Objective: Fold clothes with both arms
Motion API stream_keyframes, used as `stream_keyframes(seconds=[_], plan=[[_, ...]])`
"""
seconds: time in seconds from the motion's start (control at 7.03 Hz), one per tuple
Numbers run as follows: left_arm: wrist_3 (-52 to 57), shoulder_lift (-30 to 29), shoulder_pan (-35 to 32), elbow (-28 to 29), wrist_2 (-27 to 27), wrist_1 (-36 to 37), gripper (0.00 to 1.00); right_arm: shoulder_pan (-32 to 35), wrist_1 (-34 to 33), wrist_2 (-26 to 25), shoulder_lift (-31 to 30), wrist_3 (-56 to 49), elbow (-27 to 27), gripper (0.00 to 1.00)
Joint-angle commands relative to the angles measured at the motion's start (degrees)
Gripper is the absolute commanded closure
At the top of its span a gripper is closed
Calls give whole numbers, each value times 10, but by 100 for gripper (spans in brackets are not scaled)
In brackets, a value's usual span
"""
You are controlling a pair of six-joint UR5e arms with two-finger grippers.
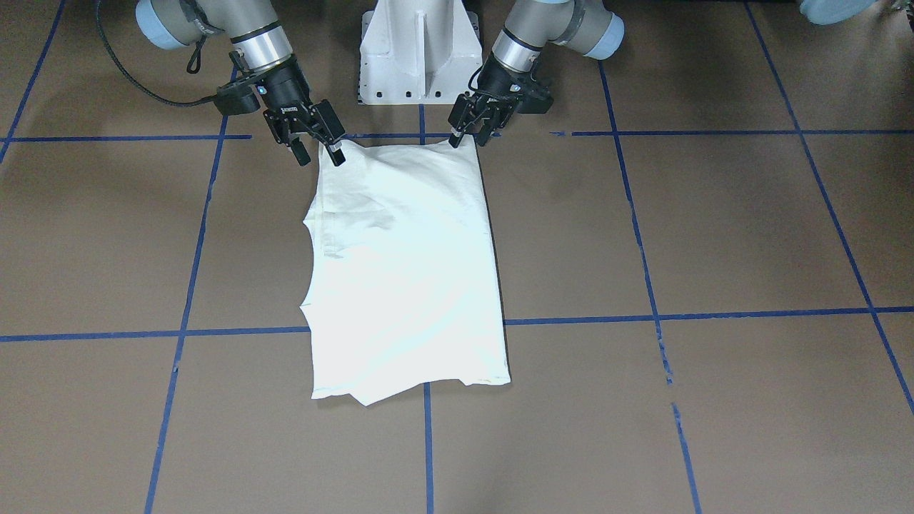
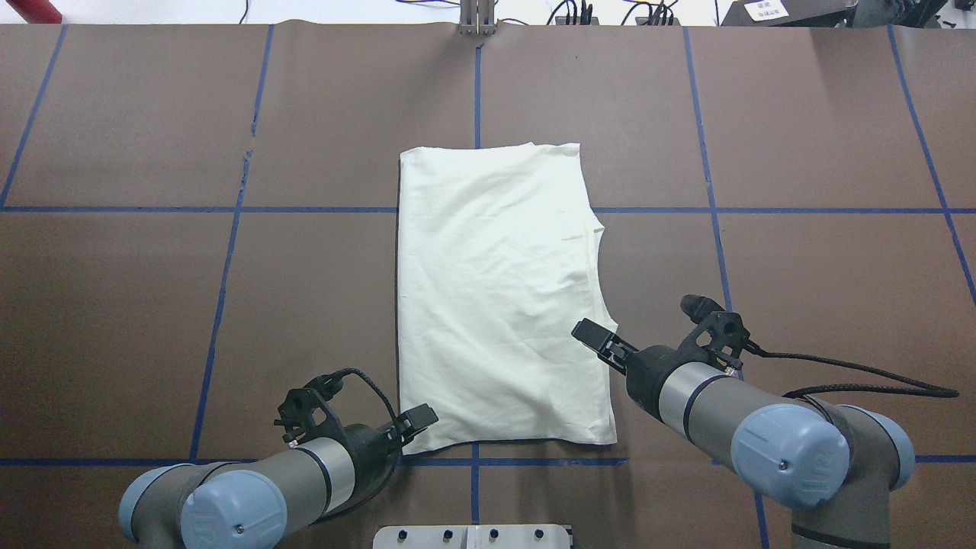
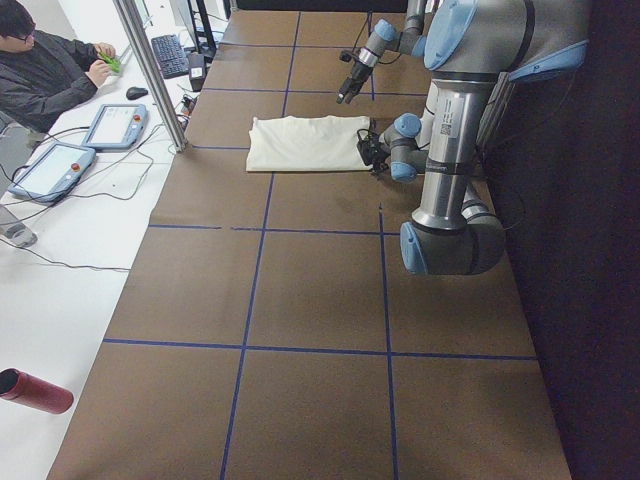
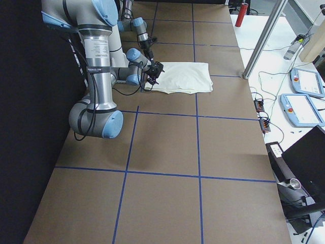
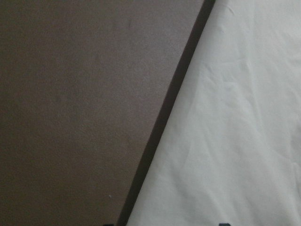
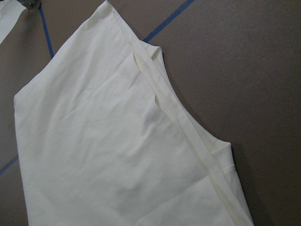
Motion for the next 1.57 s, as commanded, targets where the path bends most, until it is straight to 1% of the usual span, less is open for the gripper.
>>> stream_keyframes(seconds=[0.0, 0.28, 0.43, 0.57, 0.71, 0.85, 1.14, 1.28, 1.42], plan=[[0, 0, 5, 1, 1, 0, 21, 0, 0, 0, 0, 1, 0, 2], [-1, -1, 9, 4, 2, 0, 21, 0, 0, 0, 0, 1, 0, 2], [-1, -1, 10, 4, 2, 0, 24, 0, 0, -1, 0, 1, 0, 2], [-3, -7, 10, 4, 3, 0, 44, 0, 0, 0, -1, 2, 0, 2], [-1, -7, 10, 3, 4, -2, 89, -1, 0, -1, 0, 5, 0, 2], [-1, -7, 10, 3, 4, 0, 100, -1, 0, -1, -1, 5, 0, 2], [-1, -7, 9, 2, 7, 7, 100, -6, -5, -1, 1, 6, -9, 3], [-1, -8, 9, -2, 7, 7, 100, -10, -52, 1, 30, 34, -8, 7], [-1, -8, 8, -3, 8, 7, 100, -19, -167, 3, 83, 93, -5, 13]])
